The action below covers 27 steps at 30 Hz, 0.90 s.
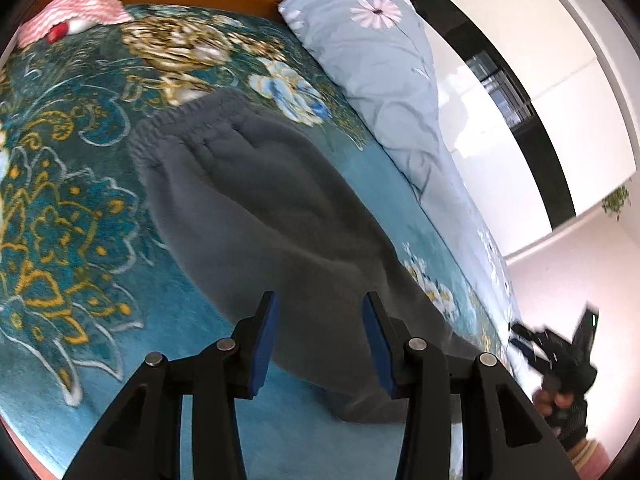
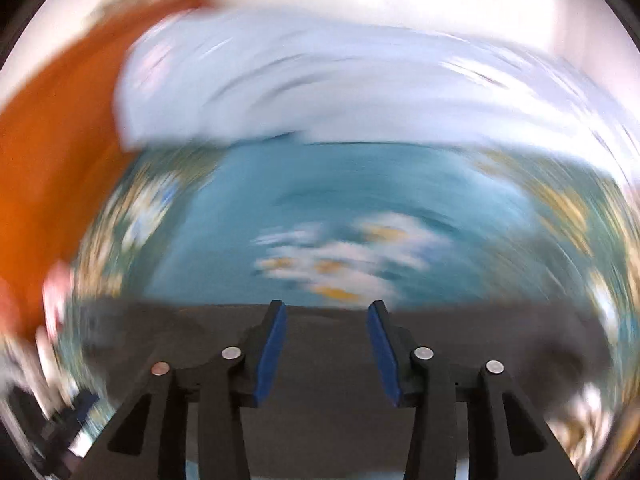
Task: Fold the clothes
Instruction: 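Release the leg hem and move the right gripper over the knit cuffs, then grasp the knit leg cuffs with the right gripper and lift them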
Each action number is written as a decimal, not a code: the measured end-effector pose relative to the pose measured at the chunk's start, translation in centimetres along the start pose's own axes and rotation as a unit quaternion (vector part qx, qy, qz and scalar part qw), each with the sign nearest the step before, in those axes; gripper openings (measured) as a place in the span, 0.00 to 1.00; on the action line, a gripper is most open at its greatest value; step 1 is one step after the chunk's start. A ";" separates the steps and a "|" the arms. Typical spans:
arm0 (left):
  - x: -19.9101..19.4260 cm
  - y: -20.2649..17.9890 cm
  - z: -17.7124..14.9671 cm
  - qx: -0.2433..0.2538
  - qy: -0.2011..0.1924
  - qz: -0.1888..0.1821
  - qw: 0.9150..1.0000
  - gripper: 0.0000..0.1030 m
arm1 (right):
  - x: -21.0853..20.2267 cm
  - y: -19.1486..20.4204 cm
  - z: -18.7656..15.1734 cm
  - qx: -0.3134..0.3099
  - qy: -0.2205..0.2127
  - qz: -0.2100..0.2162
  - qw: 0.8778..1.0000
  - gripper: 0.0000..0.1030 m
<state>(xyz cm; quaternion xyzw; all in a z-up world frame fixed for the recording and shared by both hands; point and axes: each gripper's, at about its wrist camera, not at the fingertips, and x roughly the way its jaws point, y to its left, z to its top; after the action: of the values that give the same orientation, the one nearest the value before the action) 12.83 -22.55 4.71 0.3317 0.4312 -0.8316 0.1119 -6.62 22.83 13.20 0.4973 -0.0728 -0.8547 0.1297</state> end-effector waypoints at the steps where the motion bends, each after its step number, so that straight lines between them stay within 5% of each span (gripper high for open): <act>1: 0.4 -0.5 -0.3 0.005 0.007 0.001 1.000 0.43 | -1.5 -4.0 -0.5 0.050 -0.003 -0.004 0.999 0.53; 5: 2.2 -2.9 -1.2 0.028 0.026 0.018 0.999 0.43 | -4.4 -15.7 -2.8 0.201 -0.009 -0.035 0.979 0.61; 9: 3.8 -3.9 -1.8 0.032 0.038 0.044 0.998 0.43 | -3.7 -20.7 -5.1 0.285 -0.002 0.005 0.959 0.67; 14: 4.7 -4.2 -2.6 0.033 0.049 0.072 0.996 0.43 | 0.9 -22.1 -5.9 0.338 0.020 0.073 0.938 0.74; 20: 4.9 -3.7 -2.9 0.035 0.053 0.075 0.995 0.43 | 3.3 -21.0 -5.2 0.341 0.023 0.106 0.934 0.76; 23: 4.8 -3.6 -3.1 0.037 0.053 0.071 0.995 0.43 | 3.4 -20.2 -4.5 0.318 0.020 0.076 0.945 0.76; 27: 4.1 -3.2 -3.0 0.036 0.054 0.065 0.996 0.43 | 4.7 -20.5 -4.4 0.369 0.027 0.048 0.928 0.64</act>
<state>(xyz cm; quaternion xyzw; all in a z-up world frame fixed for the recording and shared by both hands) 9.56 -17.86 2.89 0.4074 0.3842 -0.8182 0.1303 -8.11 41.04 1.94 0.5286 -0.4030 -0.7468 -0.0204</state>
